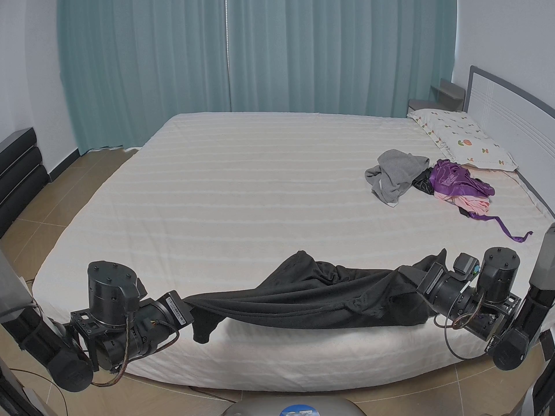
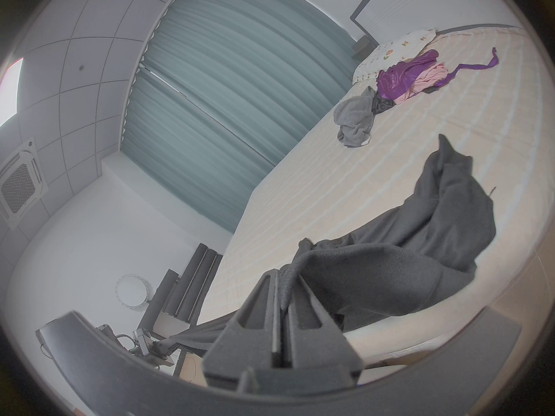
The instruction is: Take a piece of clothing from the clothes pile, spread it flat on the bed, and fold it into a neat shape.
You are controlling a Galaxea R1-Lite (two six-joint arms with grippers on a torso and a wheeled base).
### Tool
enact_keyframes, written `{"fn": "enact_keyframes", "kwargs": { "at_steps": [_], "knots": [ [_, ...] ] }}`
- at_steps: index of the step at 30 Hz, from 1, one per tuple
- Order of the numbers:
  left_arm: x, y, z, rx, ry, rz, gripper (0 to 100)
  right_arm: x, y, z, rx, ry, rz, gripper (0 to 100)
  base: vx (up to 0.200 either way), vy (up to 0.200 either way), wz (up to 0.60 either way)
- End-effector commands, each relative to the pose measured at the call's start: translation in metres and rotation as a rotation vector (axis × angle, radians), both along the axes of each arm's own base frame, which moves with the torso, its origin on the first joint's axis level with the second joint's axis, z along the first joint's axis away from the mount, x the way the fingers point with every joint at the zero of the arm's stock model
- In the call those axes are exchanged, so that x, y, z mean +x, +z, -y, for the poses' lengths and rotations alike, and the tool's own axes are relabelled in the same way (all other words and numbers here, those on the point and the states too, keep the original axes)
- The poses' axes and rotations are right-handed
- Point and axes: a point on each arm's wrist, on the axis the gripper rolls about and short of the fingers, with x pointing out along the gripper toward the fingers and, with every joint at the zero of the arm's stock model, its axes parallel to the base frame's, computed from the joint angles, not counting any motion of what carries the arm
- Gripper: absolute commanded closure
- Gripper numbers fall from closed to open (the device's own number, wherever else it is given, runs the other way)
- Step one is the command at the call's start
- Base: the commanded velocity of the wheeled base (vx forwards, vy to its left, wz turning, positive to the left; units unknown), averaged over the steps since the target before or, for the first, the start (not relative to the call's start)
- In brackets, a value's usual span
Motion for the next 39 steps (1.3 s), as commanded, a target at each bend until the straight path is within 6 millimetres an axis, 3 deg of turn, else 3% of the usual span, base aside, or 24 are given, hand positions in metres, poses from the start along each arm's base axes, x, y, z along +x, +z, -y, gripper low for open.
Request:
{"fn": "enact_keyframes", "kwargs": {
  "at_steps": [1,5,13,16,20,21,22,26,32,39],
  "knots": [
    [-0.008,0.019,-0.004,-0.012,-0.009,0.079,100,-0.017,0.033,0.007,0.046,0.0,0.126,100,-0.2,0.0,0.0],
    [-0.019,0.032,-0.01,0.045,-0.042,0.161,100,-0.034,0.061,0.014,0.074,0.002,0.25,100,0.0,0.0,0.0],
    [-0.04,0.081,-0.024,0.061,0.022,0.392,100,-0.069,0.113,0.029,0.119,0.009,0.5,100,0.0,0.0,0.0],
    [-0.044,0.103,-0.027,0.091,0.019,0.429,100,-0.073,0.128,0.032,0.138,0.008,0.562,100,0.0,0.0,0.0],
    [-0.035,0.133,-0.024,0.085,0.03,0.442,100,-0.055,0.157,0.036,0.121,-0.053,0.593,100,0.0,0.0,0.0],
    [-0.035,0.133,-0.024,0.085,0.03,0.442,100,-0.055,0.157,0.036,0.121,-0.053,0.593,100,0.0,0.0,0.0],
    [-0.029,0.147,-0.024,0.083,0.049,0.452,100,-0.04,0.174,0.039,0.112,-0.09,0.589,100,0.0,0.0,0.0],
    [-0.011,0.159,-0.025,0.095,0.079,0.441,100,-0.016,0.192,0.039,0.086,-0.123,0.548,100,0.0,0.0,0.0],
    [0.027,0.169,-0.019,0.098,0.123,0.445,100,0.017,0.199,0.04,0.069,-0.159,0.536,100,0.0,0.0,0.0],
    [0.058,0.161,-0.006,0.11,0.118,0.416,100,0.054,0.182,0.036,0.047,-0.169,0.472,100,0.0,0.0,0.0]
  ]
}}
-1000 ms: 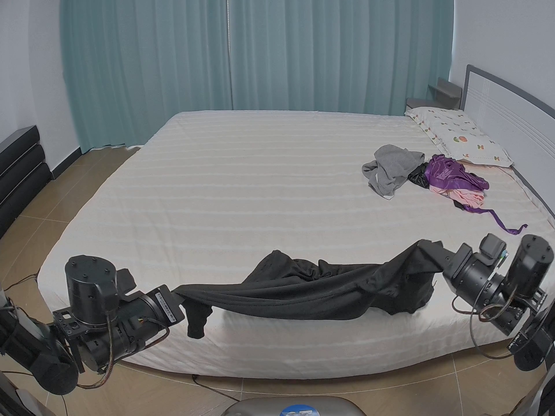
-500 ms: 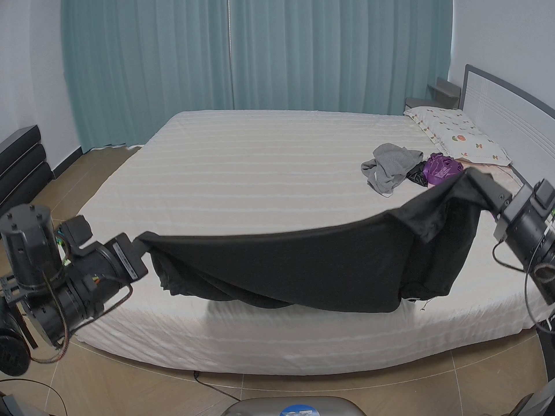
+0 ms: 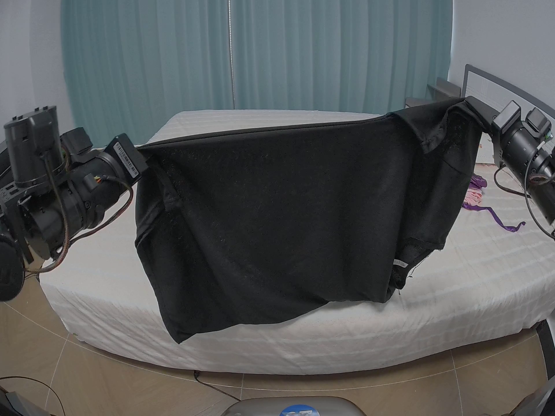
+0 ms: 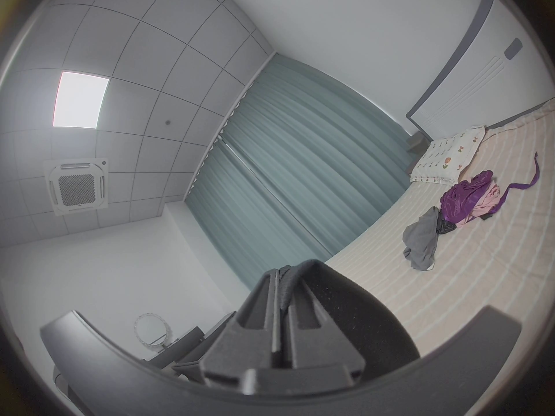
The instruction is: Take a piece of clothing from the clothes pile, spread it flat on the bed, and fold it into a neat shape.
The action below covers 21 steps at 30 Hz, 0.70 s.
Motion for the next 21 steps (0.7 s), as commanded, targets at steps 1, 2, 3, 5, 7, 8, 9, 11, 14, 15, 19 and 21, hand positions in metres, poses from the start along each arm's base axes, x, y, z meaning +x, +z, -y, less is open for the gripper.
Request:
{"fn": "enact_keyframes", "kwargs": {
  "at_steps": [1,2,3,5,7,8,9,11,14,15,19,21],
  "knots": [
    [0.035,-0.016,0.011,0.018,0.012,-0.058,100,0.039,-0.024,-0.004,-0.02,-0.016,-0.087,100,0.0,0.0,0.0],
    [0.041,-0.018,0.013,0.011,0.015,-0.065,100,0.044,-0.029,-0.005,-0.029,-0.019,-0.102,100,0.2,0.0,0.0],
    [0.045,-0.018,0.014,-0.005,0.02,-0.07,100,0.05,-0.033,-0.006,-0.039,-0.021,-0.114,100,0.2,0.0,0.0],
    [0.054,-0.021,0.015,-0.032,0.027,-0.084,100,0.059,-0.041,-0.008,-0.057,-0.035,-0.131,100,0.2,0.0,0.0],
    [0.061,-0.024,0.017,-0.04,0.032,-0.097,100,0.067,-0.046,-0.008,-0.07,-0.059,-0.14,100,0.2,0.0,0.0],
    [0.066,-0.027,0.018,-0.04,0.031,-0.103,100,0.072,-0.048,-0.009,-0.076,-0.076,-0.142,100,0.2,0.0,0.0],
    [0.07,-0.03,0.018,-0.038,0.03,-0.109,100,0.075,-0.048,-0.009,-0.074,-0.09,-0.139,100,0.2,0.0,0.0],
    [0.076,-0.034,0.019,-0.039,0.015,-0.119,100,0.08,-0.046,-0.01,-0.067,-0.109,-0.132,100,0.2,0.0,0.0],
    [0.088,-0.04,0.019,-0.04,0.017,-0.123,100,0.088,-0.042,-0.011,-0.064,-0.132,-0.116,100,0.2,0.0,0.0],
    [0.092,-0.04,0.019,-0.043,0.021,-0.117,100,0.09,-0.04,-0.011,-0.062,-0.139,-0.107,100,0.2,0.0,0.0],
    [0.105,-0.041,0.014,-0.046,0.038,-0.11,100,0.095,-0.04,-0.012,-0.056,-0.152,-0.106,100,0.2,0.0,0.0],
    [0.107,-0.042,0.013,-0.048,0.036,-0.112,100,0.096,-0.042,-0.014,-0.056,-0.15,-0.107,100,0.2,0.0,0.0]
  ]
}}
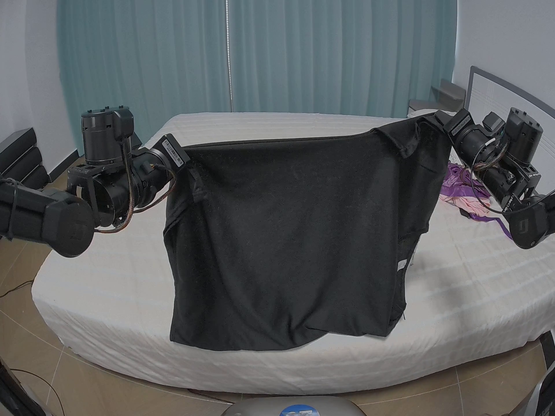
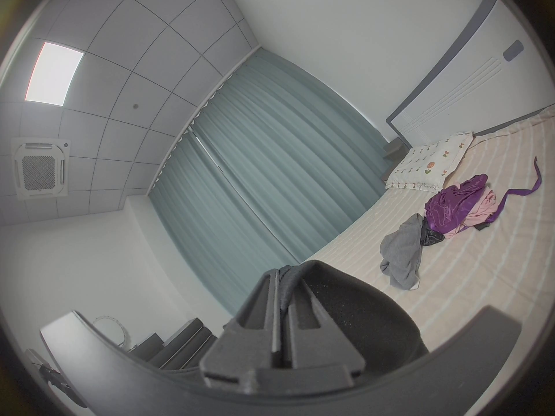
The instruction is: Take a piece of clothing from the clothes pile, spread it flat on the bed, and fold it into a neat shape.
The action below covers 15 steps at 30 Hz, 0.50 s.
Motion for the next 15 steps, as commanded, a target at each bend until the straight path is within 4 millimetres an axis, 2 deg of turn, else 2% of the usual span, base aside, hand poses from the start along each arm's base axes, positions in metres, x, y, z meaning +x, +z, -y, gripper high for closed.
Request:
{"fn": "enact_keyframes", "kwargs": {
  "at_steps": [1,8,12,15],
  "knots": [
    [0.017,-0.016,-0.001,0.008,-0.002,-0.037,100,0.013,-0.014,-0.004,-0.004,0.001,-0.031,100,0.2,0.0,0.0],
    [0.035,-0.041,0.005,0.016,-0.021,-0.078,100,0.03,-0.04,-0.009,-0.019,0.003,-0.094,100,0.2,0.0,0.0],
    [0.055,-0.07,0.009,0.021,-0.007,-0.074,100,0.042,-0.056,-0.012,-0.027,0.004,-0.13,100,0.0,0.0,0.0],
    [0.061,-0.089,0.012,0.025,-0.008,-0.093,100,0.051,-0.079,-0.019,-0.042,0.007,-0.185,100,0.0,0.0,0.0]
  ]
}}
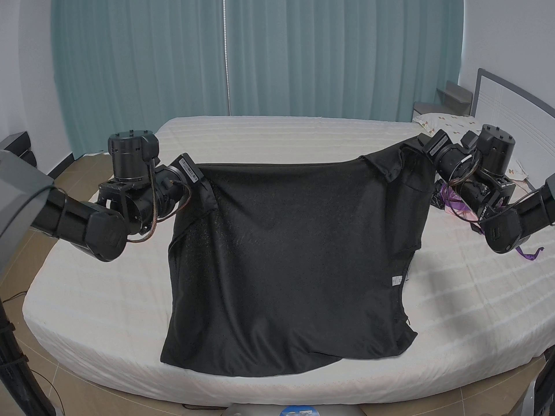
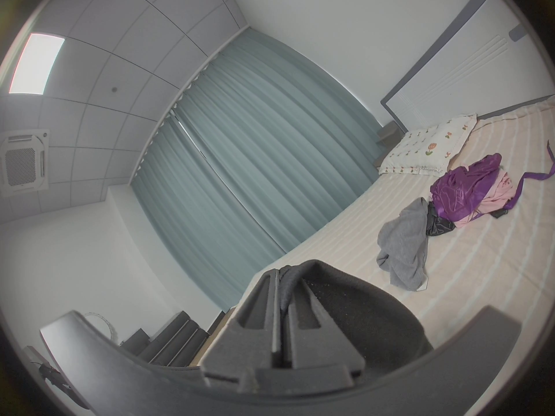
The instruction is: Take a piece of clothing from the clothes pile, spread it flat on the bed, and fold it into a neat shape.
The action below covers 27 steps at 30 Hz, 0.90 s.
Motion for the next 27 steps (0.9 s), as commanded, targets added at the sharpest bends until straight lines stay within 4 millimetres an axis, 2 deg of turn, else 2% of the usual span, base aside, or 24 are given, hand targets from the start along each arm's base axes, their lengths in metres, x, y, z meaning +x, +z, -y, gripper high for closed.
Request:
{"fn": "enact_keyframes", "kwargs": {
  "at_steps": [1,2,3,7,12,13,14,15,17,18,20,22,23,25,27],
  "knots": [
    [0.019,-0.05,0.007,0.027,0.001,-0.082,100,0.02,-0.044,-0.01,-0.026,0.002,-0.104,100,0.0,0.0,0.0],
    [0.02,-0.051,0.007,0.028,0.001,-0.085,100,0.021,-0.045,-0.01,-0.026,0.002,-0.107,100,0.0,0.0,0.0],
    [0.024,-0.064,0.008,0.037,0.004,-0.113,100,0.026,-0.058,-0.012,-0.033,-0.004,-0.134,100,0.0,0.0,0.0],
    [0.029,-0.086,0.01,0.053,0.004,-0.161,100,0.037,-0.082,-0.014,-0.044,-0.005,-0.185,100,0.0,0.0,0.0],
    [0.033,-0.106,0.01,0.061,0.006,-0.207,100,0.044,-0.103,-0.017,-0.055,-0.004,-0.228,100,0.0,0.0,0.0],
    [0.037,-0.119,0.011,0.043,0.014,-0.236,100,0.048,-0.118,-0.018,-0.072,-0.004,-0.26,100,0.0,0.0,0.0],
    [0.037,-0.123,0.012,0.03,0.019,-0.248,100,0.049,-0.125,-0.018,-0.083,-0.002,-0.274,0,0.0,0.0,0.0],
    [0.038,-0.125,0.012,0.021,0.022,-0.251,0,0.049,-0.128,-0.018,-0.089,-0.001,-0.28,0,0.0,0.0,0.0],
    [0.042,-0.136,0.013,-0.008,0.027,-0.271,0,0.055,-0.15,-0.02,-0.104,0.007,-0.318,0,0.0,0.0,0.0],
    [0.043,-0.138,0.014,-0.008,0.028,-0.276,0,0.056,-0.153,-0.02,-0.105,0.007,-0.324,0,0.0,0.0,0.0],
    [0.045,-0.156,0.014,0.003,0.034,-0.309,0,0.059,-0.179,-0.02,-0.116,0.002,-0.377,0,0.0,0.0,0.0],
    [0.045,-0.162,0.014,0.006,0.035,-0.321,0,0.058,-0.186,-0.02,-0.117,0.002,-0.394,0,0.0,0.0,0.0],
    [0.045,-0.17,0.014,0.012,0.036,-0.339,0,0.058,-0.198,-0.019,-0.124,0.0,-0.424,0,0.0,0.0,0.0],
    [0.046,-0.175,0.014,0.018,0.039,-0.349,0,0.059,-0.204,-0.017,-0.124,-0.006,-0.436,0,0.0,0.0,0.0],
    [0.046,-0.175,0.013,0.019,0.042,-0.347,0,0.06,-0.2,-0.014,-0.114,-0.014,-0.421,0,0.0,0.0,0.0]
  ]
}}
